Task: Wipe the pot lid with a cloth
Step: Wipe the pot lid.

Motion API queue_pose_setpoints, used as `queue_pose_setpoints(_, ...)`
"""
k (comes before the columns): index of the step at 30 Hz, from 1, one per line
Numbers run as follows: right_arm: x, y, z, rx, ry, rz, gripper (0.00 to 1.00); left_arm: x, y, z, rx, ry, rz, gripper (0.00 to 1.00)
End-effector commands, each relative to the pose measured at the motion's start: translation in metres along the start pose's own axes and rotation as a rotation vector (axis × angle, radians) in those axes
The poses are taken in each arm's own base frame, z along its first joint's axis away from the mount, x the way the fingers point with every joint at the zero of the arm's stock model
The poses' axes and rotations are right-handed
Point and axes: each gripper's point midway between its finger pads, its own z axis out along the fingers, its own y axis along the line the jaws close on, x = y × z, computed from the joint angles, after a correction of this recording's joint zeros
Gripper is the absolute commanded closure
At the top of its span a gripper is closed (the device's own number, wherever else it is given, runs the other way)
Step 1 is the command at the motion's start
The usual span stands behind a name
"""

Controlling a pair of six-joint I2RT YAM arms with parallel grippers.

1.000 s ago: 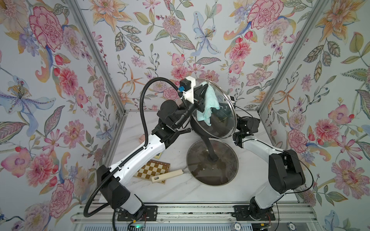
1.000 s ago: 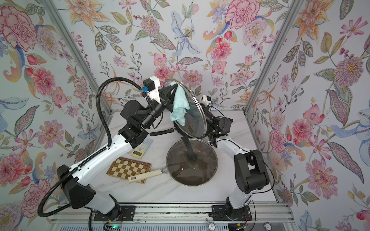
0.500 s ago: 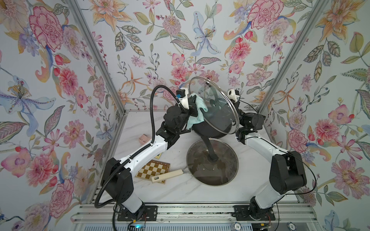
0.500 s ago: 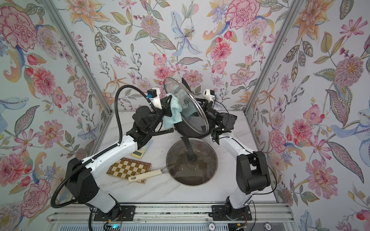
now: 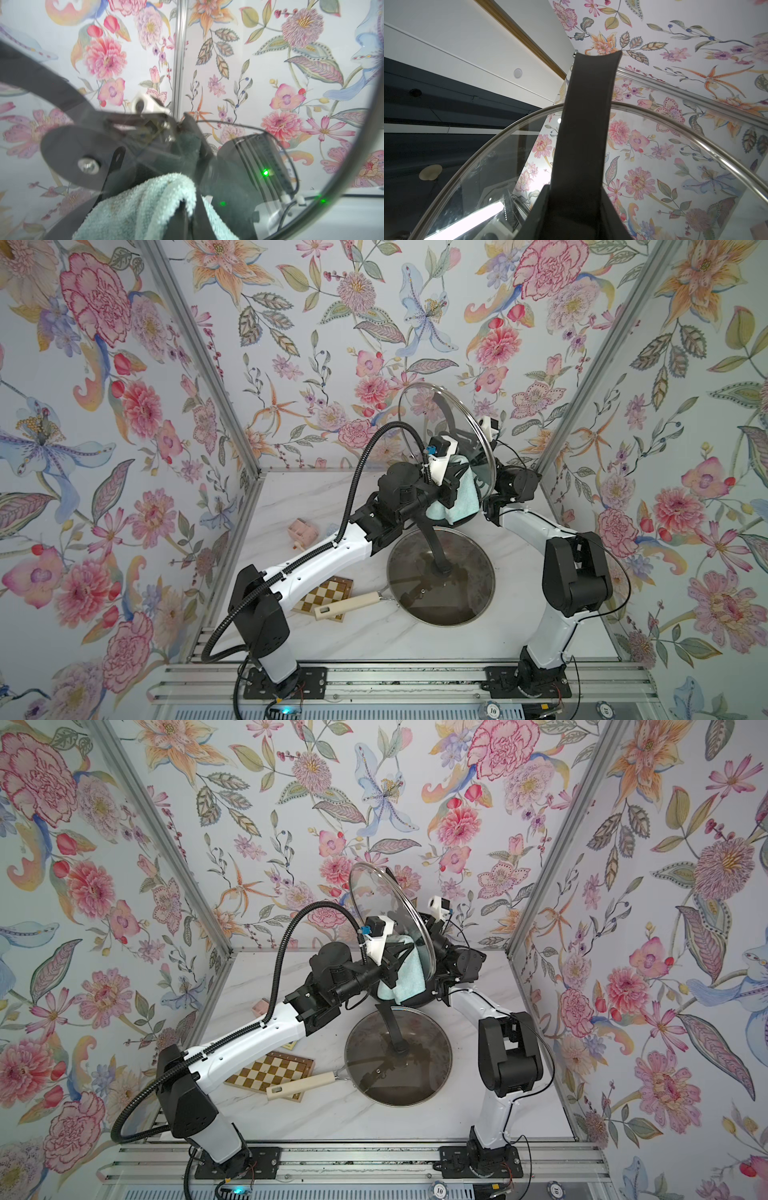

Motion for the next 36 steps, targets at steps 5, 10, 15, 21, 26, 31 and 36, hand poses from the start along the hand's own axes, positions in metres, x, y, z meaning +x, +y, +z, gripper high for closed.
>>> queue_pose_setpoints(5,0.044,0.056,0.015,-0.136,0.091,-0.091,1.00,-0.104,0.080,-0.066,-0.276,-0.337,0.025,1.00)
queue_pose_setpoints(10,0.049,0.083,0.024,-0.186,0.123,-0.114,1.00,-0.039,0.113,-0.062,-0.411,-0.164,0.034,1.00)
queue_pose_setpoints(15,0.041,0.087,0.024,-0.204,0.085,-0.114,1.00,0.014,0.053,-0.026,-0.225,-0.023,0.085,1.00)
queue_pose_setpoints(21,0.036,0.076,0.028,-0.201,0.080,-0.090,1.00,-0.034,0.015,-0.025,-0.111,-0.161,0.091,1.00)
queue_pose_setpoints(26,0.039,0.072,0.025,-0.186,0.080,-0.089,1.00,-0.051,0.064,-0.049,-0.323,-0.199,0.093,1.00)
queue_pose_setpoints(31,0.036,0.073,0.016,-0.168,0.069,-0.109,1.00,-0.028,0.097,-0.067,-0.430,-0.147,0.043,1.00)
queue_pose_setpoints(36,0.029,0.097,0.014,-0.189,0.073,-0.177,1.00,-0.010,0.138,-0.086,-0.555,-0.093,0.013,1.00)
